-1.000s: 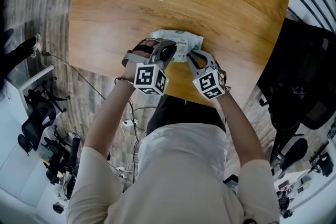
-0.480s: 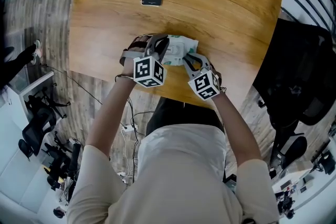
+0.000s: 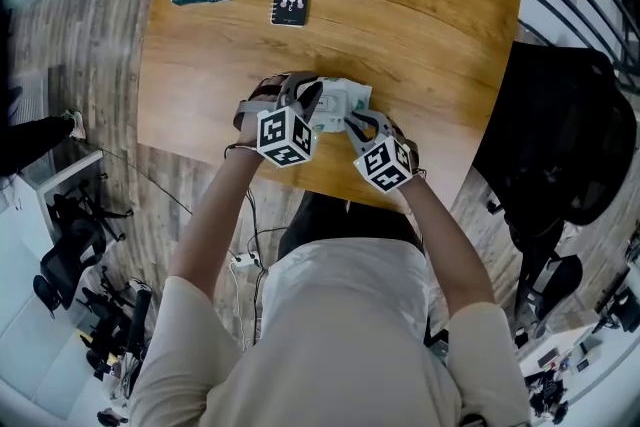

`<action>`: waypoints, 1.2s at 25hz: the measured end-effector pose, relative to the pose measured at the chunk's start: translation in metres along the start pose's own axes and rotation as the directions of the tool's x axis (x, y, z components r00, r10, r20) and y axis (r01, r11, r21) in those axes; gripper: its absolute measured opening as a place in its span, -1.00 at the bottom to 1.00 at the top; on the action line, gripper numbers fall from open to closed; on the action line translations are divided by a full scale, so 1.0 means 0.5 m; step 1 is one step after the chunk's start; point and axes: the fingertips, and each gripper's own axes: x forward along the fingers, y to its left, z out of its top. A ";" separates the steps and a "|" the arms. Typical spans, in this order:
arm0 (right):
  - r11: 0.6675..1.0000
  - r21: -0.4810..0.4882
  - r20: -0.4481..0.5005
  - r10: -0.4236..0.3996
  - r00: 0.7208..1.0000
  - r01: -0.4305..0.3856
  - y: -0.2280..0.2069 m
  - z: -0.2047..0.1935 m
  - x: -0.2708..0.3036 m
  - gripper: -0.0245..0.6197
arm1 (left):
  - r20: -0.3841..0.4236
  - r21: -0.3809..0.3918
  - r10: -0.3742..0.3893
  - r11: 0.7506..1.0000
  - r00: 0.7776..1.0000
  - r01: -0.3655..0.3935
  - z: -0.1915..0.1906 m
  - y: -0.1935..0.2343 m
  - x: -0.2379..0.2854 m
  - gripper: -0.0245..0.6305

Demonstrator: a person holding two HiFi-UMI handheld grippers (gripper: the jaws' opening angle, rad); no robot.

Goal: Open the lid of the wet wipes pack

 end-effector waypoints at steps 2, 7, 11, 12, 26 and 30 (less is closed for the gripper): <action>1.000 -0.015 -0.002 -0.007 1.000 0.007 0.004 0.008 -0.012 -0.73 | 0.008 0.017 -0.004 1.000 1.000 0.004 0.006 -0.006 -0.016 -0.76; 0.999 -0.028 0.006 -0.044 0.999 0.045 0.009 0.034 -0.060 -0.73 | 0.031 0.023 0.017 1.000 0.999 -0.017 0.019 -0.016 -0.077 -0.76; 0.994 -0.010 0.024 -0.111 0.993 0.112 0.001 0.067 -0.116 -0.73 | 0.055 -0.036 0.061 0.998 0.997 -0.059 0.024 -0.019 -0.144 -0.77; 0.991 0.003 0.026 -0.135 0.990 0.135 0.000 0.074 -0.131 -0.73 | 0.062 -0.056 0.072 0.996 0.995 -0.069 0.024 -0.024 -0.162 -0.77; 0.944 0.147 0.151 -0.318 0.936 0.297 0.019 0.189 -0.374 -0.75 | 0.208 -0.376 0.264 0.910 0.942 -0.172 0.069 -0.039 -0.432 -0.87; 0.941 0.150 0.210 -0.329 0.920 0.303 0.032 0.217 -0.445 -0.81 | 0.237 -0.459 0.317 0.870 0.918 -0.182 0.094 -0.041 -0.494 -0.90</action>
